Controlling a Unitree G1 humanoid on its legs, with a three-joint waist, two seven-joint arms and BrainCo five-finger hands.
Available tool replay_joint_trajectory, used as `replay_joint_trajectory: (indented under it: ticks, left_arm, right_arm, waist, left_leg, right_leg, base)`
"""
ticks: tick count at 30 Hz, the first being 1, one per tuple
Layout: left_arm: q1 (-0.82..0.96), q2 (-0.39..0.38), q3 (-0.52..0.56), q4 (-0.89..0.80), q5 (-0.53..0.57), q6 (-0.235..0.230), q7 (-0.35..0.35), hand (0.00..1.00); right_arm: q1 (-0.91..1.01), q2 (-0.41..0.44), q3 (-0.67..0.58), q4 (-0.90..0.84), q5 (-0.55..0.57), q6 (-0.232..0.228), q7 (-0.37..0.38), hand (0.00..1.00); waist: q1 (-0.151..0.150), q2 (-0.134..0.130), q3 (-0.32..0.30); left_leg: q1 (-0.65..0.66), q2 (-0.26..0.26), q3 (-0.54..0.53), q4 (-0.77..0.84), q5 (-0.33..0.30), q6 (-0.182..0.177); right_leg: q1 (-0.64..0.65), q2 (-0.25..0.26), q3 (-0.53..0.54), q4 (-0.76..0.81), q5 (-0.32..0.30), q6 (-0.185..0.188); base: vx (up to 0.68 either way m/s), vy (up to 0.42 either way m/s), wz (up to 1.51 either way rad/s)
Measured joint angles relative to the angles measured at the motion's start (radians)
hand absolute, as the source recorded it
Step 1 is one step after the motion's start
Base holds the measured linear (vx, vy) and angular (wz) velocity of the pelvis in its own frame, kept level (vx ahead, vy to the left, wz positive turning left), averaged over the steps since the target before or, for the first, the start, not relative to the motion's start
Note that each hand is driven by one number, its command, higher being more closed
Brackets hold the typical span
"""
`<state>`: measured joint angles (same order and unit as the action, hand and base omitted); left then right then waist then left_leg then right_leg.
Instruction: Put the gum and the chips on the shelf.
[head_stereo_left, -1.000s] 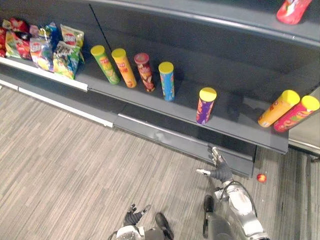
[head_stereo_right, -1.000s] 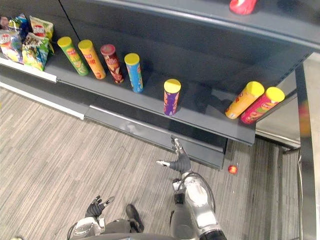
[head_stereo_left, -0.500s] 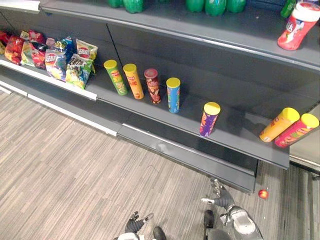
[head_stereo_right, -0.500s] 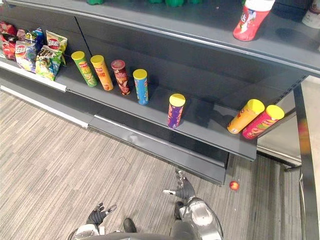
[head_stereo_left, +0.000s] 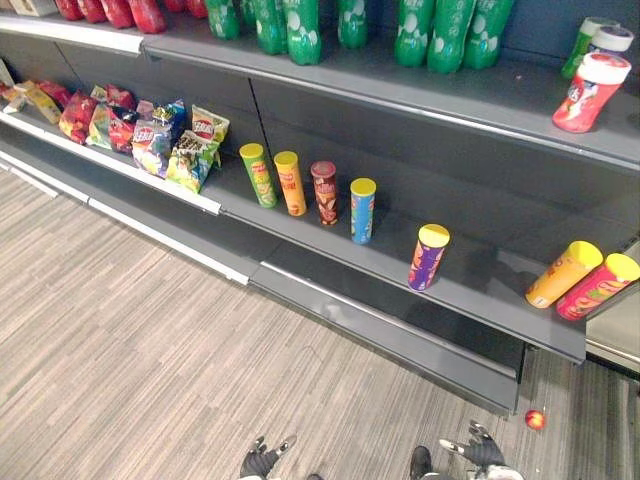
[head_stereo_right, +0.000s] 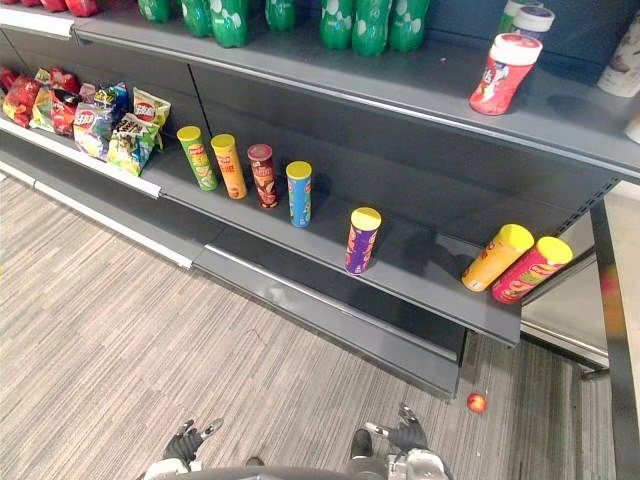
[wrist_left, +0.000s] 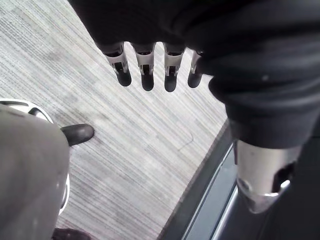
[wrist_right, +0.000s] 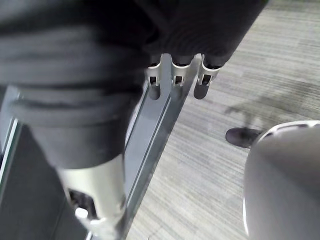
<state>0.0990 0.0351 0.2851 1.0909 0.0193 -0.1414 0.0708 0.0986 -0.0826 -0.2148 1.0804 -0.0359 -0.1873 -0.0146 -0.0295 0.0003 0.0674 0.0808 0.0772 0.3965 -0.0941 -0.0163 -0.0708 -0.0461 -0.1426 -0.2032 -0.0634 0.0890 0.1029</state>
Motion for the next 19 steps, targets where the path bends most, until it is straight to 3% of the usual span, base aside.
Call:
replay_joint_trajectory:
  ticks: [7, 10, 19]
  left_arm:
    - [0.003, -0.018, 0.085, 0.024, -0.043, 0.016, -0.015, 0.00]
    - [0.008, -0.033, 0.114, 0.034, -0.092, 0.020, -0.024, 0.00]
    - [0.007, -0.034, 0.125, 0.060, -0.123, 0.021, -0.040, 0.00]
  right_arm:
    - [0.100, 0.025, -0.180, 0.077, 0.095, 0.054, -0.001, 0.00]
    - [0.109, 0.042, -0.232, 0.079, 0.144, 0.056, 0.000, 0.00]
    - [0.107, 0.071, -0.299, 0.096, 0.282, 0.057, -0.002, 0.00]
  waist:
    - [-0.007, 0.002, -0.015]
    - [-0.023, 0.003, -0.017]
    - [-0.019, 0.006, -0.035]
  left_leg:
    - [0.012, -0.006, -0.006, -0.006, -0.001, -0.001]
    - [0.011, -0.011, -0.002, -0.007, -0.006, -0.006]
    - [0.031, -0.010, 0.024, -0.007, -0.011, -0.002]
  right_leg:
    - [0.014, -0.009, -0.007, 0.000, -0.007, 0.001]
    - [0.013, -0.015, -0.003, -0.004, -0.010, 0.005]
    - [0.022, -0.016, 0.022, -0.004, -0.003, 0.005]
  base:
    - [-0.06, -0.020, 0.03]
    - [-0.06, -0.013, -0.03]
    - [-0.02, -0.015, -0.08]
